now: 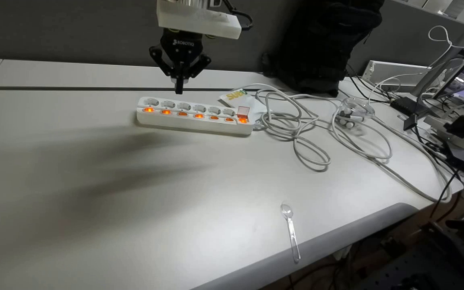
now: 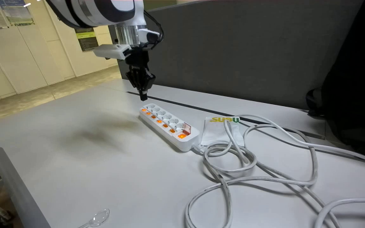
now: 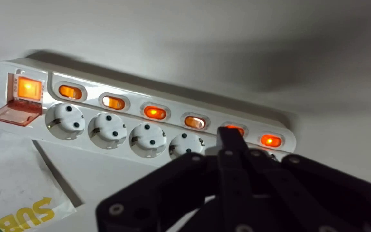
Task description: Turn off the second switch on the extension cord
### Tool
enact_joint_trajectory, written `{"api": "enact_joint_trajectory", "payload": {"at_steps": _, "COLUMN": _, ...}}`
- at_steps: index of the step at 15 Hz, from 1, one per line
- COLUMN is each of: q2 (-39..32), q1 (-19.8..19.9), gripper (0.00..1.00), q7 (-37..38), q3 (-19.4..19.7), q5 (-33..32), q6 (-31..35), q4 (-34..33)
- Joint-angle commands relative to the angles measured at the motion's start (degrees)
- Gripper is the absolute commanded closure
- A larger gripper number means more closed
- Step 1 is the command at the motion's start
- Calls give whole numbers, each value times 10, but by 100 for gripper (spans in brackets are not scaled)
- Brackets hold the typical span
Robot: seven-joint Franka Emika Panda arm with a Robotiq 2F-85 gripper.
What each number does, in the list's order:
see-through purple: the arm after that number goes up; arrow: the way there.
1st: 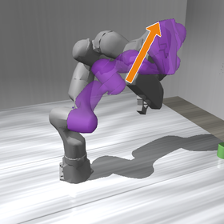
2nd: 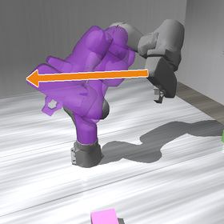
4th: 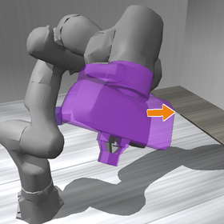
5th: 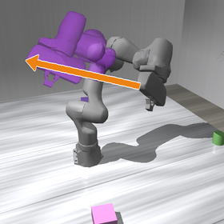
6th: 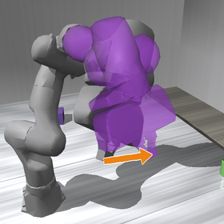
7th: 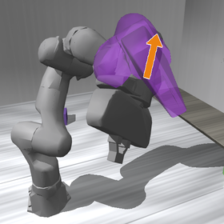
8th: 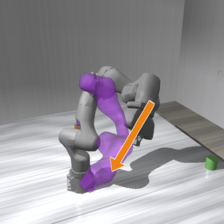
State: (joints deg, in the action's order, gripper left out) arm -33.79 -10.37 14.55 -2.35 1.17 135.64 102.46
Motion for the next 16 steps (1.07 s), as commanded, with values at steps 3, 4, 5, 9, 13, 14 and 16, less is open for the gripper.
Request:
{"api": "enact_joint_trajectory", "payload": {"at_steps": 3, "q2": -46, "q1": -20, "gripper": 100, "q7": 14, "q3": 16, "q5": -29, "q6": -8, "q4": -52}}
{"api": "enact_joint_trajectory", "payload": {"at_steps": 4, "q2": -51, "q1": -20, "gripper": 100, "q7": 12, "q3": 15, "q5": -28, "q6": -6, "q4": -56}}
{"api": "enact_joint_trajectory", "payload": {"at_steps": 5, "q2": -57, "q1": -21, "gripper": 100, "q7": 12, "q3": 16, "q5": -30, "q6": -4, "q4": -60}}
{"api": "enact_joint_trajectory", "payload": {"at_steps": 9, "q2": -76, "q1": -21, "gripper": 100, "q7": 9, "q3": 15, "q5": -30, "q6": 19, "q4": -68}}
{"api": "enact_joint_trajectory", "payload": {"at_steps": 13, "q2": -94, "q1": -18, "gripper": 100, "q7": 1, "q3": 12, "q5": -24, "q6": 52, "q4": -72}}
{"api": "enact_joint_trajectory", "payload": {"at_steps": 14, "q2": -97, "q1": -18, "gripper": 100, "q7": 1, "q3": 12, "q5": -23, "q6": 56, "q4": -73}}
{"api": "enact_joint_trajectory", "payload": {"at_steps": 16, "q2": -103, "q1": -17, "gripper": 100, "q7": -2, "q3": 10, "q5": -21, "q6": 59, "q4": -74}}
